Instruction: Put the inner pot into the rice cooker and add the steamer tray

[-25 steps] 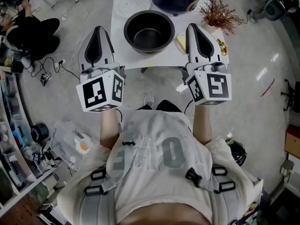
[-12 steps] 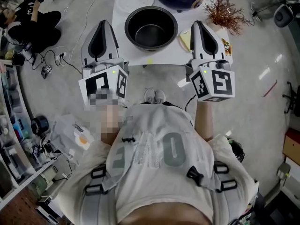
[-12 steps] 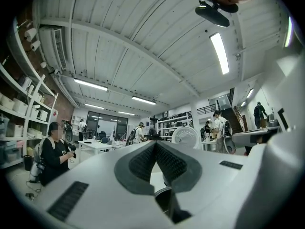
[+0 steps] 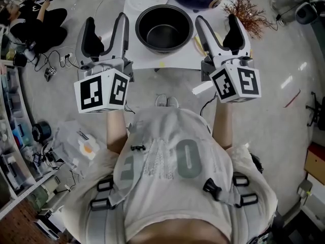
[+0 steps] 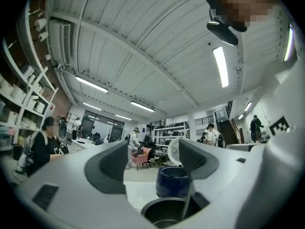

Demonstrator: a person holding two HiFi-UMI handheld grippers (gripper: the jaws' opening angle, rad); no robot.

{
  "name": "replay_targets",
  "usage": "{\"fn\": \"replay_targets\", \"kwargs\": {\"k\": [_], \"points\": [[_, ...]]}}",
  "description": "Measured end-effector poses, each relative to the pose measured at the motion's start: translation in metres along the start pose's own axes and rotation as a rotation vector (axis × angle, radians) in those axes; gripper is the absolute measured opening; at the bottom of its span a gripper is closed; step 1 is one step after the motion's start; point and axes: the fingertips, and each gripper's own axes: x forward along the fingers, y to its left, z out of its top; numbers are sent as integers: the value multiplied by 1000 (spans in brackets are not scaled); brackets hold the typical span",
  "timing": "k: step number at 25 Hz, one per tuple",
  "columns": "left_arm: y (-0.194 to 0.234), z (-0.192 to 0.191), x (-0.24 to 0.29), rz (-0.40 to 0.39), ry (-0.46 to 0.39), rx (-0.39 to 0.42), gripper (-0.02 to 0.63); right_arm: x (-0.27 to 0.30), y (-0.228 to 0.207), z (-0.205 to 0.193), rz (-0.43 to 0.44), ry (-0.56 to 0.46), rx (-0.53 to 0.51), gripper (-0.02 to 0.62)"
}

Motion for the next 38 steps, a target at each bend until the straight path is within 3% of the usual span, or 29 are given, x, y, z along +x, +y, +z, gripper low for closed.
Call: {"fn": "replay_targets", "kwargs": {"k": [3,6,9,12,16,20,23,30,34,38], "points": [[6,0,-2,11,-5,-20,339,0,-8,-6,-2,5,67,390],[11,-5,-3,20,13,-24,340,0,-9,-8,2,21,65,390],[16,-15,1,5,27,-100,340,2,-11,-10,16,27,88,390],[22,-34,5,-28,74,-254,339,3,-19,-19,29,38,185,390],[39,-70,16,-54,137,-539,339,6,-35,-41,27,67,365,388],[56,-119,28,-51,198,-859,339,15,-53,-78,25,95,622,388],[61,-163,32,-32,253,-1025,339,17,-69,-111,5,114,804,388],[72,-243,31,23,359,-1271,337,23,-82,-185,-36,145,1160,388],[80,-271,25,55,393,-1365,337,24,-76,-218,-80,207,1244,388],[82,-293,29,69,423,-1408,337,31,-78,-242,-98,228,1325,388]]}}
